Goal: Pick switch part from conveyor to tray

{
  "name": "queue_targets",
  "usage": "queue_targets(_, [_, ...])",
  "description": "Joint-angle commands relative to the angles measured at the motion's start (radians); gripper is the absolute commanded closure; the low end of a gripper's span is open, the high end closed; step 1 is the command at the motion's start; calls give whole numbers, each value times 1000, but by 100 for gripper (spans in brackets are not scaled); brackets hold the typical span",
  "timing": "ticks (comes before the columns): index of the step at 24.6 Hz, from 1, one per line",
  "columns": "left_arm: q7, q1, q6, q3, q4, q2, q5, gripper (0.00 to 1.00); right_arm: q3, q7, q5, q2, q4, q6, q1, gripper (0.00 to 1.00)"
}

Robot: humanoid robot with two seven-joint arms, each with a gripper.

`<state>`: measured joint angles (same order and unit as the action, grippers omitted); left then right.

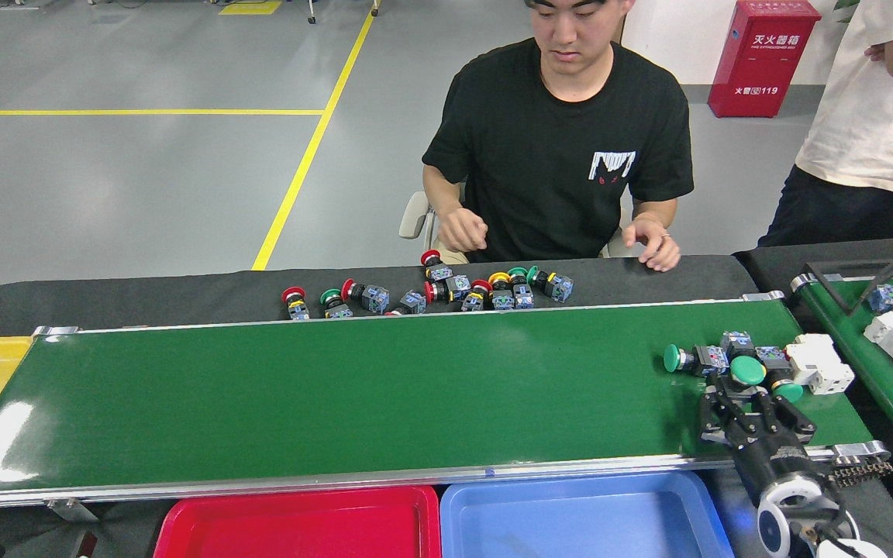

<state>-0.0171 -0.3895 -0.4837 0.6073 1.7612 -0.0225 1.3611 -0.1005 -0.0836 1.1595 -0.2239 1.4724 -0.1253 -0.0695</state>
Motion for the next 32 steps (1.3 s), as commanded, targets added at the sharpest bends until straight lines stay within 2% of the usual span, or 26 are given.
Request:
queue_targets(1, [6, 3, 0, 2, 12, -13, -2, 0, -68, 5, -1, 12, 86, -96, -3, 99])
queue_targets(4, [6, 4, 0, 2, 12, -13, -2, 0, -249, 15, 2, 41, 149, -192, -15, 97])
queue_targets(5, [6, 7, 0, 2, 12, -13, -2, 0, -310, 15, 11, 66, 149, -215, -27, 73])
queue_targets(7, [6, 12, 0, 2, 12, -13, -2, 0, -406, 15, 43, 116, 141, -232, -58, 0])
queue_targets(11, [6, 44, 4, 3, 9, -11, 1, 0, -489, 16, 66, 182, 100, -275, -82, 0])
queue_targets(16, [6, 44, 4, 14, 11, -11, 0, 0, -470, 13, 52, 184, 111, -295, -75, 0])
queue_targets(17, [6, 43, 4, 19, 11, -10, 0, 0, -414, 18, 51, 175, 123, -271, -62, 1])
queue_targets(19, [6, 41, 4, 20, 7, -11, 0, 0, -283, 31, 51, 172, 155, -157, 27, 8])
queue_targets(22, [6, 38, 4, 20, 9, -11, 0, 0, -108, 119, 51, 144, 227, 53, 168, 7])
queue_targets(25, [6, 37, 4, 14, 9, -11, 0, 0, 1, 170, 45, 97, 218, 131, 269, 7])
queue_targets(28, [6, 38, 4, 11, 9, -13, 0, 0, 35, 163, 19, 101, 174, 200, 255, 7])
queue_targets(32, [6, 38, 4, 6, 11, -11, 0, 0, 7, 124, 35, 97, 117, 262, 114, 7])
